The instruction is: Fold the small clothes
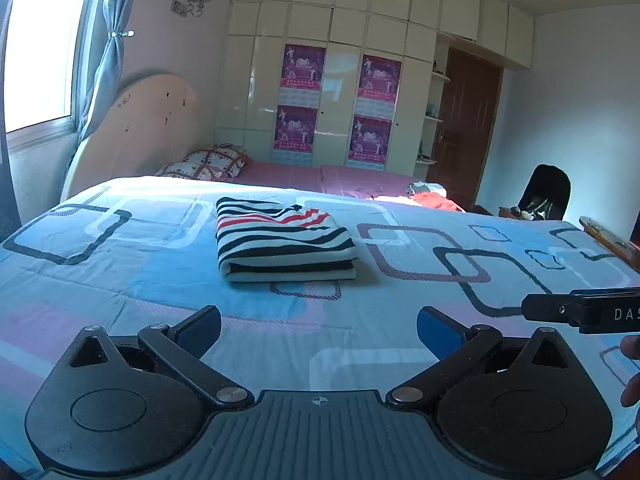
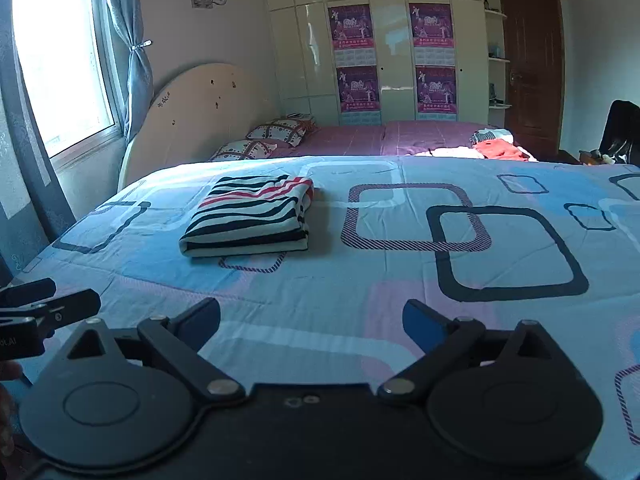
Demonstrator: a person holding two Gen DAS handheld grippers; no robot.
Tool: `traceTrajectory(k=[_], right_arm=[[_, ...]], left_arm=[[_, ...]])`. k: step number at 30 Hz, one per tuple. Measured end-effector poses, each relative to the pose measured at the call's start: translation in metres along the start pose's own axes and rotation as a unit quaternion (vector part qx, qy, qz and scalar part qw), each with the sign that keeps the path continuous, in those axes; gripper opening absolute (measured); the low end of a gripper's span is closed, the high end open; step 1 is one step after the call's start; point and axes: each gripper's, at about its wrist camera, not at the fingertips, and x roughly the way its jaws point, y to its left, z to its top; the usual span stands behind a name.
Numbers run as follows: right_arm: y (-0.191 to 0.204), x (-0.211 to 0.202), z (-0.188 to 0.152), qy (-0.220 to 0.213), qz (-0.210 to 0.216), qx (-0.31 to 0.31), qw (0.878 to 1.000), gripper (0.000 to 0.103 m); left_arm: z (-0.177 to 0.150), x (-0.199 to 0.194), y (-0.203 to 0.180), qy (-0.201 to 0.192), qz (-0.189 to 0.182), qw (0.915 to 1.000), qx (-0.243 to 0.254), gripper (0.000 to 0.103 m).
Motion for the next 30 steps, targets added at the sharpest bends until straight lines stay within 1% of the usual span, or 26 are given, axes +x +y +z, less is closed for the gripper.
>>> traceTrajectory(k=[3, 6, 10, 17, 30], right_arm=[[0.006, -0.02, -0.009, -0.001, 0.005, -0.009, 1.0, 0.099], [0.011, -0.034, -0.01, -0.016, 0.003, -0.016, 1.0, 0.099], [0.021, -0.045, -0.008, -0.029, 0.007, -0.03, 0.999, 0.1], [0.029, -0.048, -0.001, -0.041, 0.015, -0.042, 0.998, 0.1], [0.023, -0.044, -0.002, -0.045, 0.002, -0.034, 0.998, 0.101]], left_arm=[[-0.008, -0.028, -0.003, -0.006, 0.003, 0.9999, -0.008, 0.103], [-0.013, -0.049, -0.005, -0.015, 0.005, 0.9998, -0.011, 0.103], [-0.013, -0.064, -0.006, -0.026, 0.01, 0.9996, -0.009, 0.103], [-0.004, -0.07, -0.009, -0.044, 0.017, 0.9988, -0.011, 0.103], [0.001, -0.062, -0.017, -0.042, 0.017, 0.9989, -0.005, 0.103]])
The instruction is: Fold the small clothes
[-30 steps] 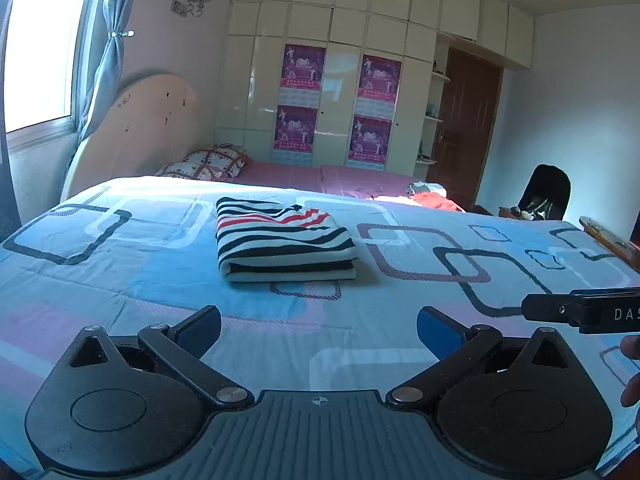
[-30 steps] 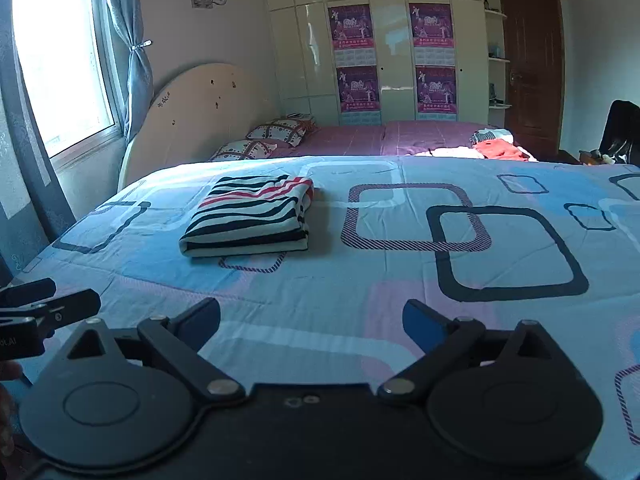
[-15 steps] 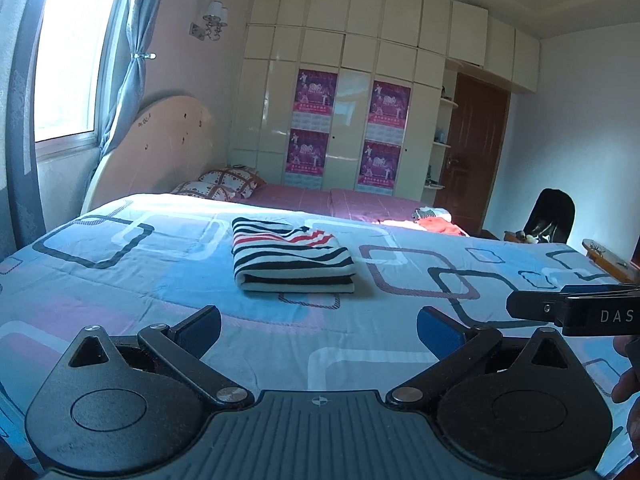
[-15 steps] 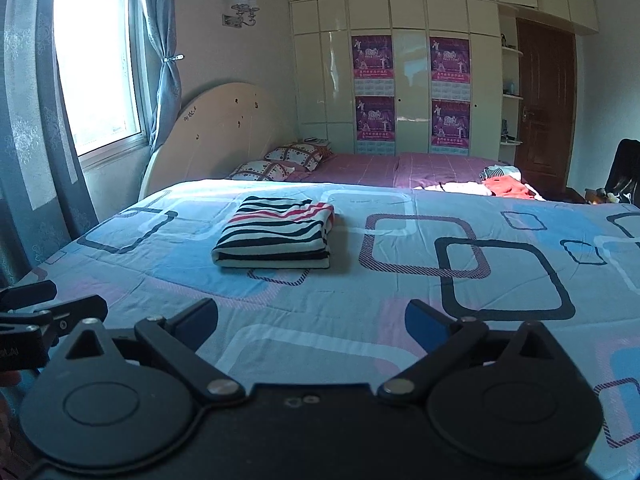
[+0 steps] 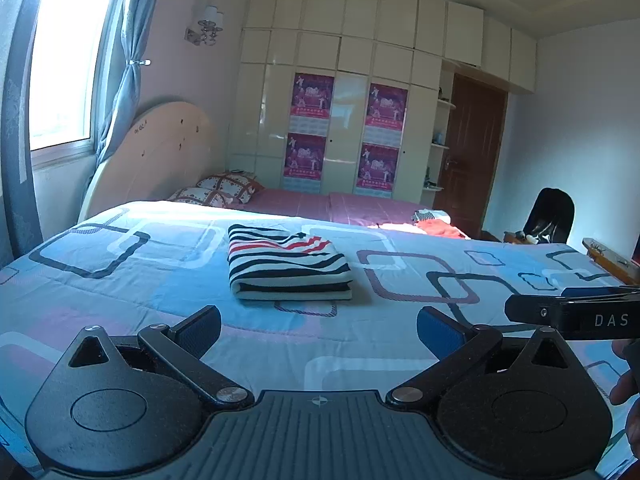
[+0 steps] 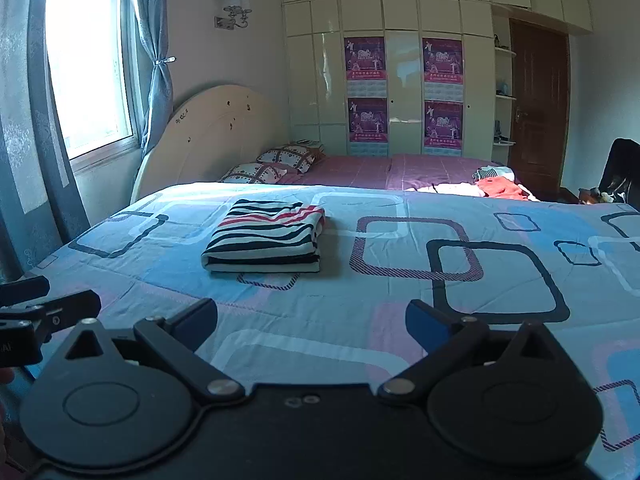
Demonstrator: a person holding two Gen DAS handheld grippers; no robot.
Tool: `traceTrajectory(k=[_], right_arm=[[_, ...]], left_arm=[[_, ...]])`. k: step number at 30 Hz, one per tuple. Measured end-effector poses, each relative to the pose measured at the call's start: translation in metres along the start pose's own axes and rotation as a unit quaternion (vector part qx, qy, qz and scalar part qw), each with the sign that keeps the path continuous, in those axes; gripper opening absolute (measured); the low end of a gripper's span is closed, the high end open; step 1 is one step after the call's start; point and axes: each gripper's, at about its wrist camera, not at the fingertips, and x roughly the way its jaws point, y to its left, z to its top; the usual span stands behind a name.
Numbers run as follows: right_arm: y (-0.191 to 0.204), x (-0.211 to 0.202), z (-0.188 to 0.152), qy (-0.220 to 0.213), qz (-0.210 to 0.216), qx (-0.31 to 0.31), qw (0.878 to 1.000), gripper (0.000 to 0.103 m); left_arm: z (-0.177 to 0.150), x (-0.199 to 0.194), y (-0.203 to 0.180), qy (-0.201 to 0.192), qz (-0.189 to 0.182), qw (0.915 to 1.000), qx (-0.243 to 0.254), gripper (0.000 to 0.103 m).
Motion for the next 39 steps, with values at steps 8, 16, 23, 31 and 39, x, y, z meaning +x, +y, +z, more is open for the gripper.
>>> traceTrajectory(k=[8, 16, 23, 31, 39], right_arm=[[-0.0012, -0.0009, -0.0016, 0.003, -0.001, -0.001, 1.0, 0.101], [-0.0006, -0.0012, -0.0023, 0.0, -0.003, -0.002, 1.0, 0.101], [0.0005, -0.0006, -0.0021, 0.002, 0.0, -0.004, 1.0, 0.101], [0.0028, 0.0025, -0.0004, 0.003, 0.002, -0.005, 1.0, 0.101], [0.0037, 0.0041, 0.0002, 0.004, 0.001, -0.005, 1.0, 0.101]], left_arm=[[-0.0014, -0.0005, -0.0011, 0.003, 0.0, 1.0, -0.001, 0.103], [0.0, 0.0005, -0.0024, 0.004, -0.003, 1.0, 0.004, 0.103], [-0.0004, 0.0026, -0.0027, 0.009, 0.0, 0.9999, 0.005, 0.103], [0.0003, 0.0042, -0.0008, 0.009, 0.002, 0.9999, 0.007, 0.103], [0.0019, 0.0065, 0.0009, 0.008, 0.005, 0.9999, 0.007, 0.103]])
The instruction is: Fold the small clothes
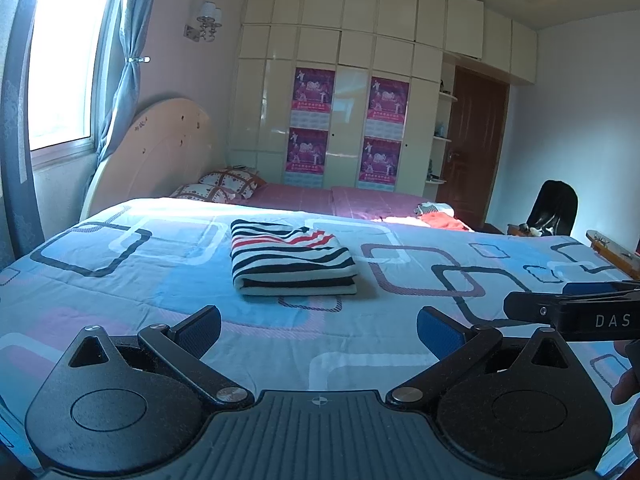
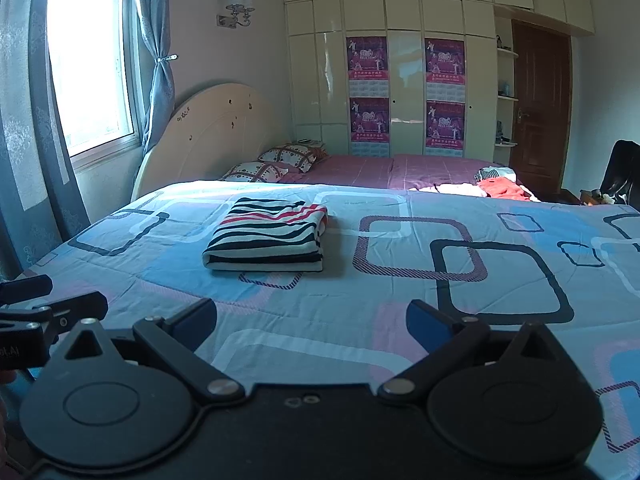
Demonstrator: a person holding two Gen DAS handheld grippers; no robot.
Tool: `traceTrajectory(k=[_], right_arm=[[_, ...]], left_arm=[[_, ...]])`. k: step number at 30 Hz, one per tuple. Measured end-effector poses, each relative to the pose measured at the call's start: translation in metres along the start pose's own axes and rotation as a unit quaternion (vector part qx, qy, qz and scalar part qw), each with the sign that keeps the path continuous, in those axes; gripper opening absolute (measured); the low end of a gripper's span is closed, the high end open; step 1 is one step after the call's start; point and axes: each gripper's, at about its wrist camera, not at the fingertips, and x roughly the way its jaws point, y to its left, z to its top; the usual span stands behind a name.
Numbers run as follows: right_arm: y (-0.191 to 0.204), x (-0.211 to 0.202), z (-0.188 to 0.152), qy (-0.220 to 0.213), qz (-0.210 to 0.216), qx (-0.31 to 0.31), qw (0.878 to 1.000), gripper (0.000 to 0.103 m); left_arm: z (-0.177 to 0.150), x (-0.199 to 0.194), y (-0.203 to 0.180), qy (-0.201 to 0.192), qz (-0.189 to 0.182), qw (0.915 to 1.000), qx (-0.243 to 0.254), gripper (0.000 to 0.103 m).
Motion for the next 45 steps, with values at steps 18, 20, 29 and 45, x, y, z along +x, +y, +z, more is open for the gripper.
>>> traceTrajectory(k=[18, 20, 29, 45], right_arm=[[-0.001, 0.004, 0.0, 0.002, -0.001, 0.001, 1.0, 0.101], [-0.002, 0.005, 0.0, 0.001, -0.001, 0.0, 1.0, 0.101], [-0.002, 0.009, -0.002, 0.005, 0.001, -0.002, 1.0, 0.101], [-0.005, 0.01, -0.004, 0.008, 0.001, -0.001, 1.0, 0.101]], left_arm=[[0.001, 0.001, -0.003, 0.002, -0.002, 1.0, 0.003, 0.103], [0.001, 0.001, -0.002, 0.003, -0.002, 1.0, 0.004, 0.103], [0.001, 0.002, -0.003, 0.006, -0.002, 1.0, 0.005, 0.103], [0.002, 0.009, -0.005, 0.004, 0.014, 0.9999, 0.006, 0.103]])
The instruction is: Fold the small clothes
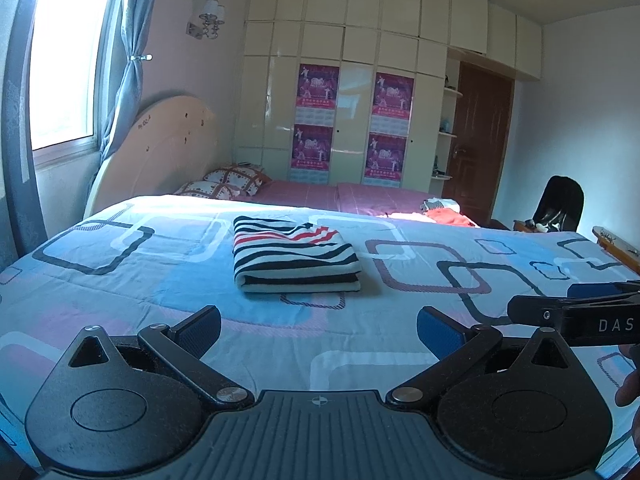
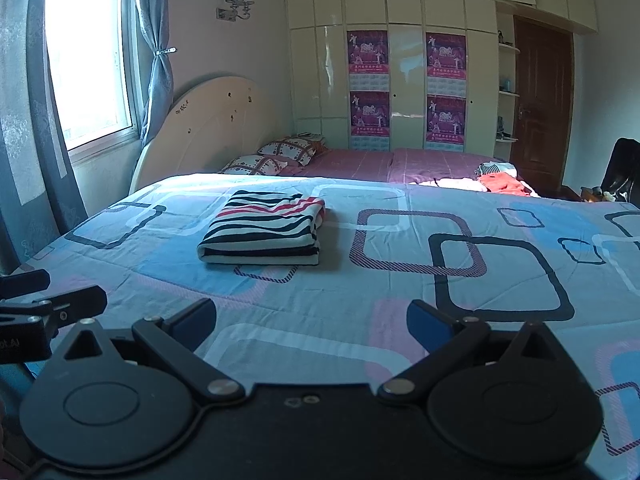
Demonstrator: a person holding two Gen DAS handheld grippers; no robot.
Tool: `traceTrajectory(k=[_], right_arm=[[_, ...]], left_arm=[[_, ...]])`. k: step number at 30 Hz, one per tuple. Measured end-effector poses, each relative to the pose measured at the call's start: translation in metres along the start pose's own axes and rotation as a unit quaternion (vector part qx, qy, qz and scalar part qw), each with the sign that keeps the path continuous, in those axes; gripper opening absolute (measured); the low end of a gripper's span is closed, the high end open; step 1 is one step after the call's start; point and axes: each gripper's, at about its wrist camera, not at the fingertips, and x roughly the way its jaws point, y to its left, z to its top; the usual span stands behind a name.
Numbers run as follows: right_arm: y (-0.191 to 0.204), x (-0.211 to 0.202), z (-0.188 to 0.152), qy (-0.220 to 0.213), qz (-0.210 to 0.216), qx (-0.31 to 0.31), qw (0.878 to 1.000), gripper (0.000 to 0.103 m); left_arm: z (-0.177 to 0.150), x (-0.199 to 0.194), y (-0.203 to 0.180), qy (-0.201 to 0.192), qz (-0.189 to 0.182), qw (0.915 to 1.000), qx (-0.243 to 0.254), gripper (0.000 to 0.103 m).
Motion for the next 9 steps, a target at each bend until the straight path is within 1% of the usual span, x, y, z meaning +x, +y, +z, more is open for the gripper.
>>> traceTrajectory(k=[4, 9], right_arm=[[-0.0016, 0.0005, -0.0006, 0.001, 0.0, 0.001, 1.0, 0.102], [-0.0022, 0.0008, -0.0007, 0.0, 0.001, 0.001, 1.0, 0.102]], left_arm=[[-0.0003, -0.0008, -0.0011, -0.012, 0.01, 0.9999, 0.006, 0.103], [0.0013, -0.0021, -0.0005, -0.015, 0.01, 0.9998, 0.002, 0.103]])
